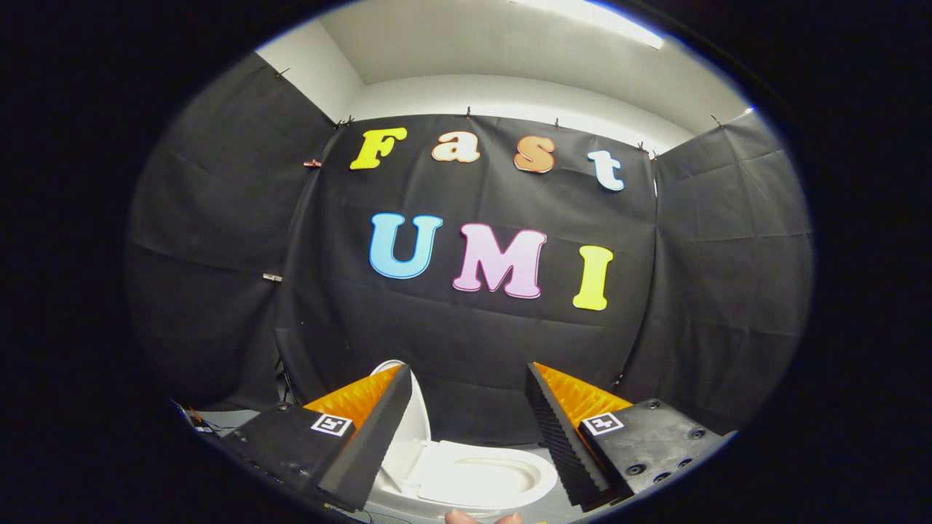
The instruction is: Open the toilet lid.
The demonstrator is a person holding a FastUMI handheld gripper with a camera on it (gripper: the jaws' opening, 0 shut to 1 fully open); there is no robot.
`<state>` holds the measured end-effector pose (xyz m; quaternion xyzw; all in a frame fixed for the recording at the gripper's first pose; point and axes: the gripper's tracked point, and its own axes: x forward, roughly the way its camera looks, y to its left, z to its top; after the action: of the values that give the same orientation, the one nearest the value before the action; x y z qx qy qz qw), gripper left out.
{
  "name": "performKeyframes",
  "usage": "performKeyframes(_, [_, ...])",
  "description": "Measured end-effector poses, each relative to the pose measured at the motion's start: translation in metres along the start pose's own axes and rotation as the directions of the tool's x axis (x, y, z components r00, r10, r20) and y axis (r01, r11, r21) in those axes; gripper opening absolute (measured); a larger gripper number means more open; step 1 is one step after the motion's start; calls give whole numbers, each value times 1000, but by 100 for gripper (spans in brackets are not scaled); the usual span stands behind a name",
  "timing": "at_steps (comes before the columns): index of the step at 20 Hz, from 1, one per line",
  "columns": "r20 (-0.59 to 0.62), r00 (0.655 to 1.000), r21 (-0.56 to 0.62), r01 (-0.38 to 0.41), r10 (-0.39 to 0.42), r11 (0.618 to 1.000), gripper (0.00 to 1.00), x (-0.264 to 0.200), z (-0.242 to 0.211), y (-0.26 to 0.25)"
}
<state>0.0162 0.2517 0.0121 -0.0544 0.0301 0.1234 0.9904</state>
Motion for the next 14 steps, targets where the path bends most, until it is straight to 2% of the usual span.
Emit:
performKeyframes(7, [64,995,24,70,-71,997,99,-47,24,-85])
performKeyframes(14, [124,984,72,120,-128,990,98,-81,27,-152])
